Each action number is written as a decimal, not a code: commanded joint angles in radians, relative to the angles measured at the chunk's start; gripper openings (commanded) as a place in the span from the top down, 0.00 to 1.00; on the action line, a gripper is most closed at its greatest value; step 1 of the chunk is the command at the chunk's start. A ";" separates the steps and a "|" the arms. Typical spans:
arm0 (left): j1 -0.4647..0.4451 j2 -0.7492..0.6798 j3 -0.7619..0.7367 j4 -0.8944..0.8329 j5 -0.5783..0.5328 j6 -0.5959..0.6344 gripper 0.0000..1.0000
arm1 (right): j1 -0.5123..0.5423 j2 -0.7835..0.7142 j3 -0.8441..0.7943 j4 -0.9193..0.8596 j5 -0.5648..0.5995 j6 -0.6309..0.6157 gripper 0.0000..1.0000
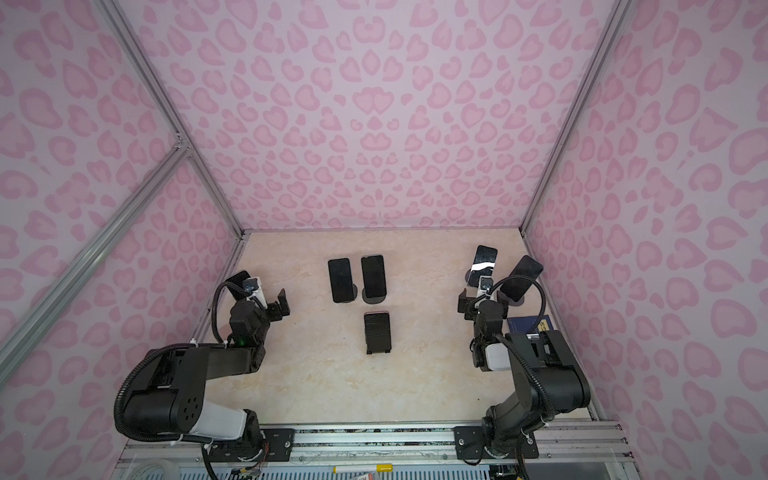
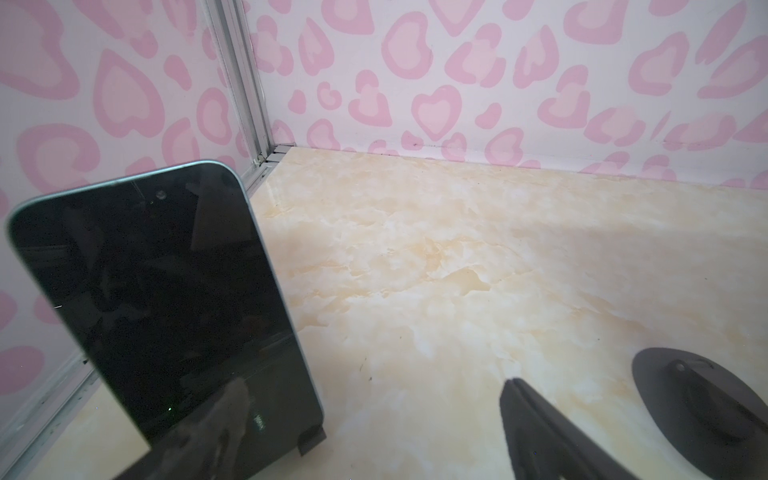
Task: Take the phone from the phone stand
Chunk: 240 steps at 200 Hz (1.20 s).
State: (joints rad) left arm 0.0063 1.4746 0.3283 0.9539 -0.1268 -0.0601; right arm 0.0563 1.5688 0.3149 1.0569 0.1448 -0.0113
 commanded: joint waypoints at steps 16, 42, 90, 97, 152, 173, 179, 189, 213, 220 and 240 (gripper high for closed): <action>0.000 -0.001 0.001 0.029 0.006 0.005 0.02 | 0.007 0.001 -0.010 0.037 0.024 -0.004 0.00; 0.001 -0.001 0.001 0.029 0.006 0.005 0.02 | 0.006 0.002 -0.011 0.037 0.025 -0.004 0.00; 0.000 -0.002 -0.001 0.029 0.004 0.006 0.02 | 0.007 0.002 -0.009 0.036 0.024 -0.003 0.00; 0.001 -0.001 0.002 0.029 0.004 0.006 0.02 | 0.006 0.001 -0.010 0.036 0.023 -0.001 0.00; 0.001 -0.002 0.001 0.029 0.004 0.005 0.02 | -0.022 0.001 0.007 0.002 -0.016 0.019 0.00; 0.000 -0.001 0.003 0.026 0.005 0.006 0.02 | -0.028 0.002 0.010 -0.005 -0.027 0.024 0.00; 0.000 0.000 0.003 0.026 0.004 0.005 0.02 | -0.030 0.002 0.012 -0.006 -0.031 0.025 0.00; 0.000 -0.001 0.001 0.027 0.005 0.006 0.02 | -0.030 0.000 0.010 -0.005 -0.031 0.025 0.00; 0.001 -0.006 0.001 0.031 0.008 0.005 0.02 | -0.030 -0.002 0.008 0.000 -0.029 0.022 0.00; 0.001 -0.022 0.023 -0.024 0.025 0.013 0.02 | -0.025 -0.007 0.012 -0.012 -0.004 0.022 0.00; -0.001 -0.110 0.109 -0.242 0.078 0.039 0.02 | -0.003 -0.101 0.078 -0.219 0.033 0.011 0.00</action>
State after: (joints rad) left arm 0.0059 1.4441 0.3626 0.8822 -0.1055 -0.0521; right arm 0.0353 1.5444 0.3332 1.0107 0.1333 0.0074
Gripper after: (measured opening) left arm 0.977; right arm 0.998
